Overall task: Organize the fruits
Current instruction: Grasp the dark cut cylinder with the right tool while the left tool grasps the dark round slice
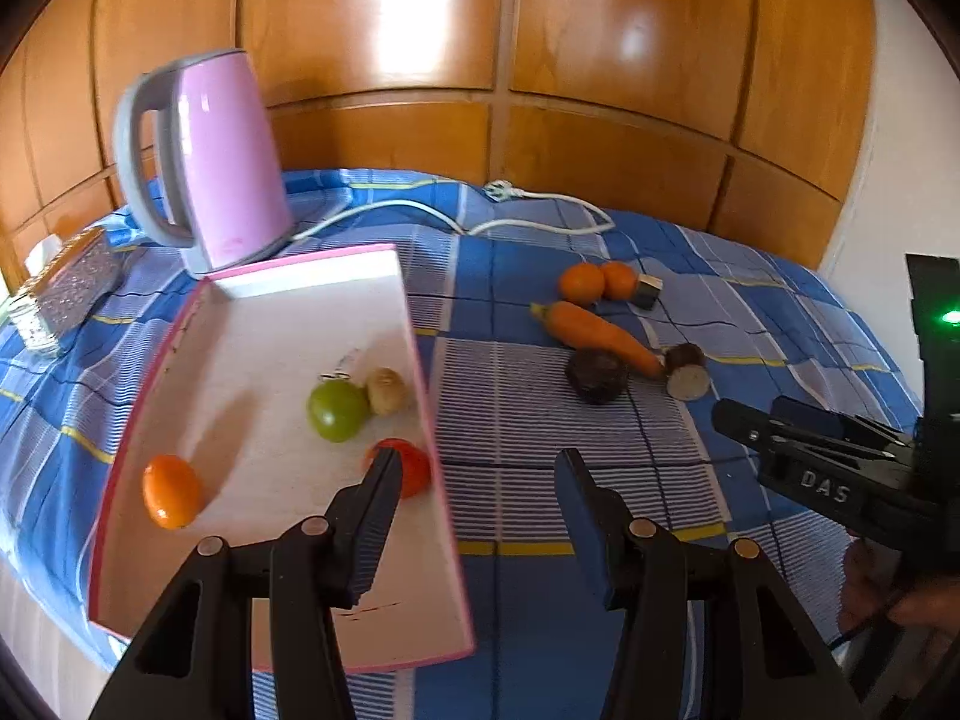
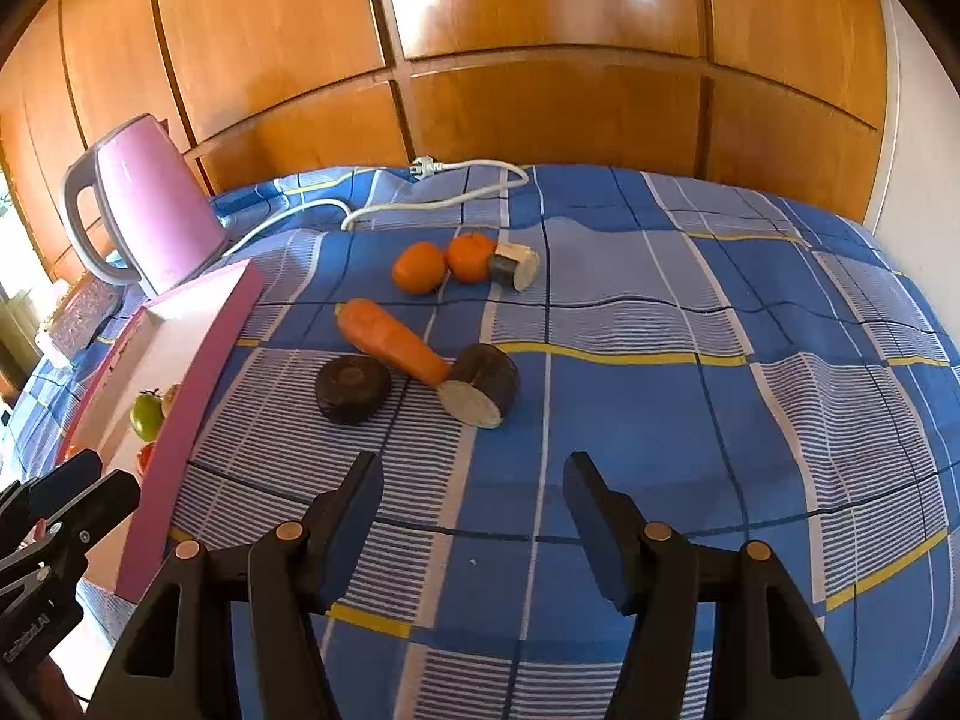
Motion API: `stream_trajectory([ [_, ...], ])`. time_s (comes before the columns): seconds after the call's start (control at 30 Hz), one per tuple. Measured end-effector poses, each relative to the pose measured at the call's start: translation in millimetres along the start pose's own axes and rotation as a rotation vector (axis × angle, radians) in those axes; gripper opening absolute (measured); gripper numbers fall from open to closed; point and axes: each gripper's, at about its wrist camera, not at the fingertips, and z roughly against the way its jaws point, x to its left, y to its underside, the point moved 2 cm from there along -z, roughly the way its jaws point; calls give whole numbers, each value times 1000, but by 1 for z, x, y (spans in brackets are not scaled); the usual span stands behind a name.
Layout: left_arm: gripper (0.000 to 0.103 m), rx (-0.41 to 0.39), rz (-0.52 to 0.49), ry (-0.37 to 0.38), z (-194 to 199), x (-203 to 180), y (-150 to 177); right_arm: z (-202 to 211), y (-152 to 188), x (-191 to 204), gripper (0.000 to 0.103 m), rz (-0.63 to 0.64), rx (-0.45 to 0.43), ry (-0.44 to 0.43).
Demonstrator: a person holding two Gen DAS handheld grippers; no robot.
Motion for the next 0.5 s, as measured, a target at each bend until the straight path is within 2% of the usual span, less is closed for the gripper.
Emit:
stream_trajectory([
  [0.4, 52, 36, -19, 70, -26, -26, -16, -20, -8, -11, 63, 12, 23, 5],
  [0.5, 49, 56, -11, 88, -37, -30, -21, -27, -12, -12, 63, 20, 29, 3],
])
